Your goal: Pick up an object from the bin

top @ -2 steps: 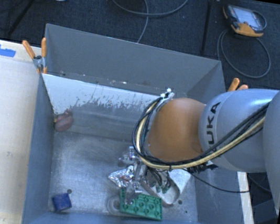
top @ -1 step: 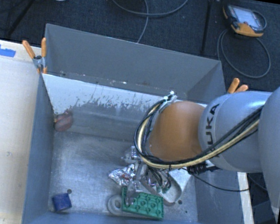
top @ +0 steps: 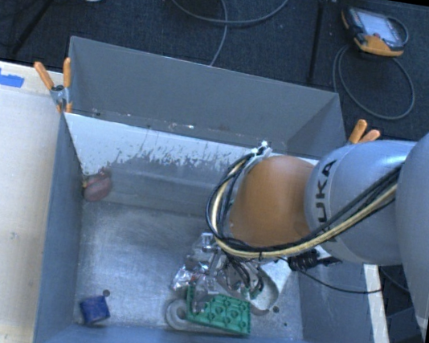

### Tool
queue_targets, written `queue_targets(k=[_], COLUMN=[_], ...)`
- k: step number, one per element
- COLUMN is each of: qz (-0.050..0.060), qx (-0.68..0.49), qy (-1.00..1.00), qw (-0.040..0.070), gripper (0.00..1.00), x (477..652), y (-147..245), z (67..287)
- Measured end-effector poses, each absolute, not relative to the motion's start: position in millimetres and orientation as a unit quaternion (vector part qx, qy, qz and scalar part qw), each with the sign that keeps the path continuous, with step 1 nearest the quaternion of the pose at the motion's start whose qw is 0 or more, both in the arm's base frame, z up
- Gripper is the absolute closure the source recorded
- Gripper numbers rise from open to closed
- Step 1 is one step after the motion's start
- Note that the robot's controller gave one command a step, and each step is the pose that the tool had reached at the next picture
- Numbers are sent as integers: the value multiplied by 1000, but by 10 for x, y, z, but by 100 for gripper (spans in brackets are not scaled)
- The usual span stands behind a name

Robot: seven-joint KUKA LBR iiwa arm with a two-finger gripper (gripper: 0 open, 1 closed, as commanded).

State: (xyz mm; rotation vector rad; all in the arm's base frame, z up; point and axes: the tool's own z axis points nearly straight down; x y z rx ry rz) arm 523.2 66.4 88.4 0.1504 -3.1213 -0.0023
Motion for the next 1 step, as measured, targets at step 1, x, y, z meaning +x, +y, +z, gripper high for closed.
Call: queue_targets(k=[1], qz=[0], qx=[102], qy=[-995], qw=[-4], gripper=[100], x=[5206], y=[739], z=[2544])
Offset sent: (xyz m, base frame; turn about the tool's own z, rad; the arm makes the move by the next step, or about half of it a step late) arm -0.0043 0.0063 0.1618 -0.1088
